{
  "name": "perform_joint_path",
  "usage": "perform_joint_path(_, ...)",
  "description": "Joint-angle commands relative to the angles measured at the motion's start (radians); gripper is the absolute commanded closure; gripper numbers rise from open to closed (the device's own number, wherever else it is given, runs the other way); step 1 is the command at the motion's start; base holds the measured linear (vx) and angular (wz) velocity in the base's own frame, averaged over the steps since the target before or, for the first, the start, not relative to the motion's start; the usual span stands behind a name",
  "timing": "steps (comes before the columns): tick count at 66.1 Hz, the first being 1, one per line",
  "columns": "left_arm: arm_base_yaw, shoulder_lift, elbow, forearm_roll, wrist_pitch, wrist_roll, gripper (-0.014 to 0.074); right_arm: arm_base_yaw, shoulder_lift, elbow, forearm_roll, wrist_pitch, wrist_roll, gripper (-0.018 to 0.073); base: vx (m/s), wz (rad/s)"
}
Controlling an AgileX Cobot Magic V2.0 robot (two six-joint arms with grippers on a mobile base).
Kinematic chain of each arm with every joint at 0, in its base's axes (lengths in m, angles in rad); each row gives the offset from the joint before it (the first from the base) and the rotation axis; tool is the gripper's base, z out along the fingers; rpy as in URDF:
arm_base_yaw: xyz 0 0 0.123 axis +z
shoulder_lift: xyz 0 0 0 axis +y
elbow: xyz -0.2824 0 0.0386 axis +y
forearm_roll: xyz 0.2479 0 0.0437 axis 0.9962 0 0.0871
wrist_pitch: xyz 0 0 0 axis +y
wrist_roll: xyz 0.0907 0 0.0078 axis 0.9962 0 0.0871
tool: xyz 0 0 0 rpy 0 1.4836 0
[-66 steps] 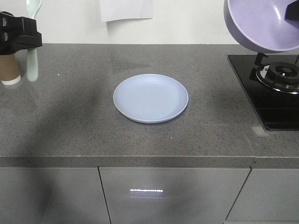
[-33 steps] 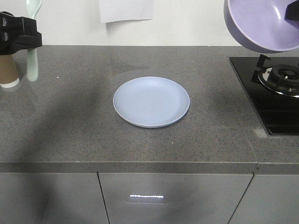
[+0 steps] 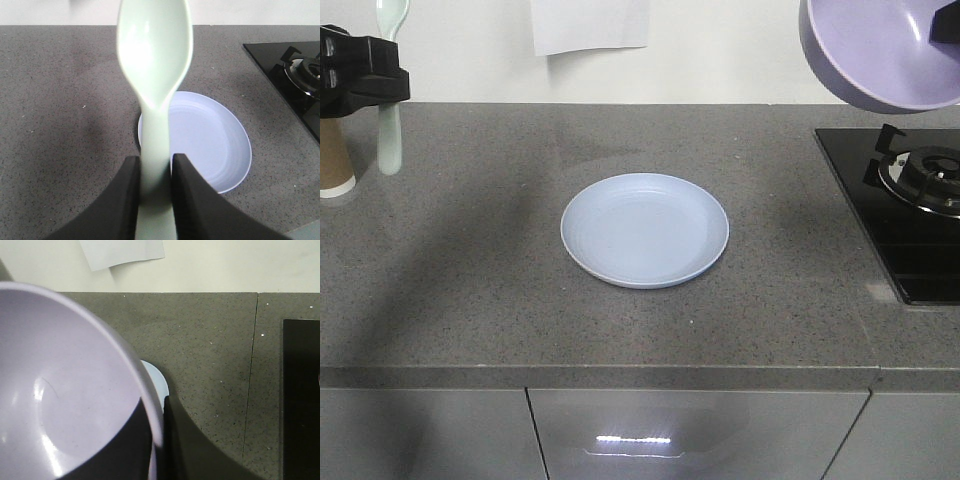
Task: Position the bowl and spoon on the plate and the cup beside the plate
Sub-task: 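Approach the plate and stop with it centred in front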
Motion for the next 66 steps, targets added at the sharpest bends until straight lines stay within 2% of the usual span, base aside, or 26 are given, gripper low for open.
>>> perform_joint_path(1,-0.003,-0.025,-0.026,-0.020,-0.064,-0.001,0.0602,-0.002,-0.026,-0.029,0.031,-0.056,-0.007,0.0569,0.04,0.00)
perform_joint_path(66,-0.003,-0.025,-0.026,-0.020,-0.064,-0.001,0.0602,-0.002,-0.026,-0.029,0.031,-0.057,-0.007,0.0569,0.04,0.01)
